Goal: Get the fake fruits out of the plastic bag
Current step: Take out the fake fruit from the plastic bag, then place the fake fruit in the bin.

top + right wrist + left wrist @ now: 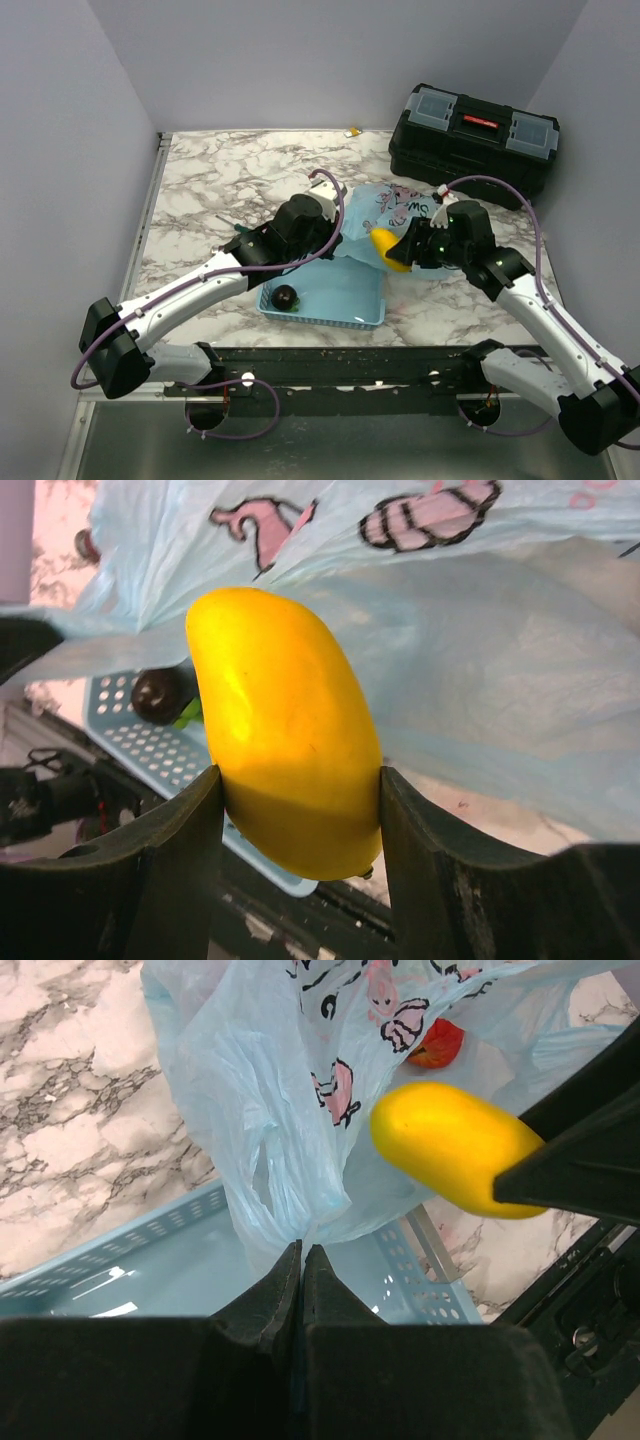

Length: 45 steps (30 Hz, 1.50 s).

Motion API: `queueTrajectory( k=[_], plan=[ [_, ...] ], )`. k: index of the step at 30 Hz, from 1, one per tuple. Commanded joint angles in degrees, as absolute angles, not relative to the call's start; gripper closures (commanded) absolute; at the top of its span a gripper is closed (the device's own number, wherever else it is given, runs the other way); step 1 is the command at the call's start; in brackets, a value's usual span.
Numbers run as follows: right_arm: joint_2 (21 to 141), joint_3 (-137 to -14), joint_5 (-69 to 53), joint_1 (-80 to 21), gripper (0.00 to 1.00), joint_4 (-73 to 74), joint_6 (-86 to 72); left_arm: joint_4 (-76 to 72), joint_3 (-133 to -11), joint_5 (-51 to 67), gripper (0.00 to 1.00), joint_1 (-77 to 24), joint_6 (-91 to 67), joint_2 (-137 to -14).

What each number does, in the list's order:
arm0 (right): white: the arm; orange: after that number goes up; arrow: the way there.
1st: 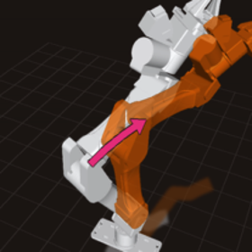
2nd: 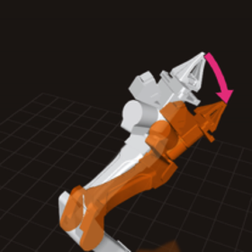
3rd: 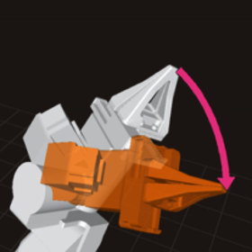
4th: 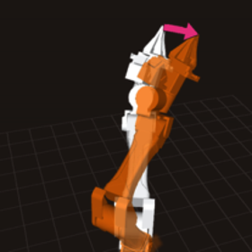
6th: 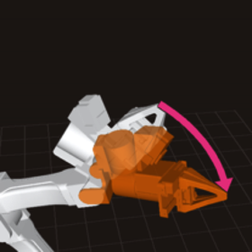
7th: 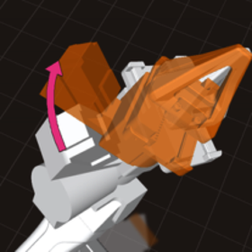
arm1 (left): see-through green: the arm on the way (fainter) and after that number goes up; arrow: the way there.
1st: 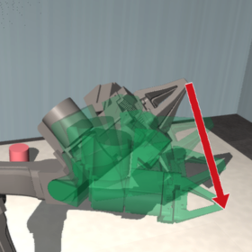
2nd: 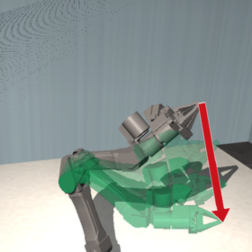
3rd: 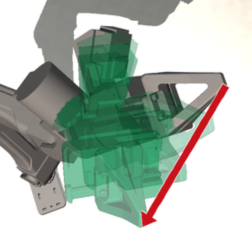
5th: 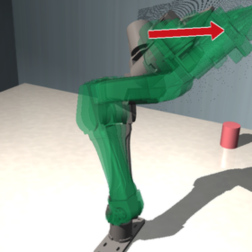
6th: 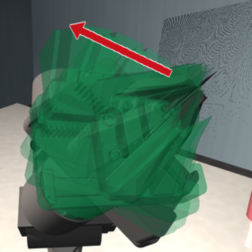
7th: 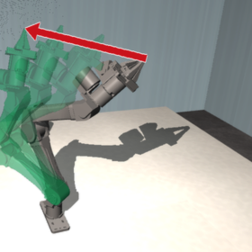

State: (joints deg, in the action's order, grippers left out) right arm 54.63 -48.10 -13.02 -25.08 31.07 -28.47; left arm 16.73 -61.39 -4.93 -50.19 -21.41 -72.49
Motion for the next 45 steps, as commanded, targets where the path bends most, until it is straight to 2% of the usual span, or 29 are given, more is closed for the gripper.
queueTrajectory(
  k=[1,6,9,15,20,24,35,39,45],
  plan=[
    [51.84,-49.84,-21.47,-25.14,0.99,38.91,-28.94,15.48,-63.12,-7.38,1.00,-49.86,-19.30,-71.38],
    [50.31,-48.54,-28.08,-25.54,0.99,39.73,-26.51,16.19,-63.60,-8.32,1.00,-49.75,-19.38,-72.13],
    [51.28,-46.54,-30.43,-28.11,0.99,34.36,-27.65,16.41,-64.00,-8.44,1.00,-49.70,-19.77,-72.59],
    [61.17,-46.14,-22.49,-42.06,0.99,22.70,-27.90,16.71,-63.91,-10.32,1.00,-49.04,-20.83,-72.23],
    [65.99,-39.87,-15.39,-45.55,0.99,7.13,-22.37,15.60,-62.47,-11.39,1.00,-48.35,-21.62,-70.04],
    [70.92,-40.17,-11.10,-48.76,0.99,0.97,-17.35,15.54,-62.05,-11.51,1.00,-48.32,-21.62,-69.61],
    [85.84,-40.60,-14.16,-53.81,0.98,-8.70,-10.89,15.43,-61.76,-10.71,1.00,-48.24,-22.32,-69.49],
    [87.15,-41.14,-13.94,-54.14,0.86,-8.14,-10.37,15.30,-61.67,-11.06,1.00,-48.22,-22.24,-69.52],
    [84.92,-39.43,-12.56,-54.32,0.60,-6.16,-10.50,15.30,-61.60,-10.82,1.00,-48.18,-22.19,-69.52]
  ],
)
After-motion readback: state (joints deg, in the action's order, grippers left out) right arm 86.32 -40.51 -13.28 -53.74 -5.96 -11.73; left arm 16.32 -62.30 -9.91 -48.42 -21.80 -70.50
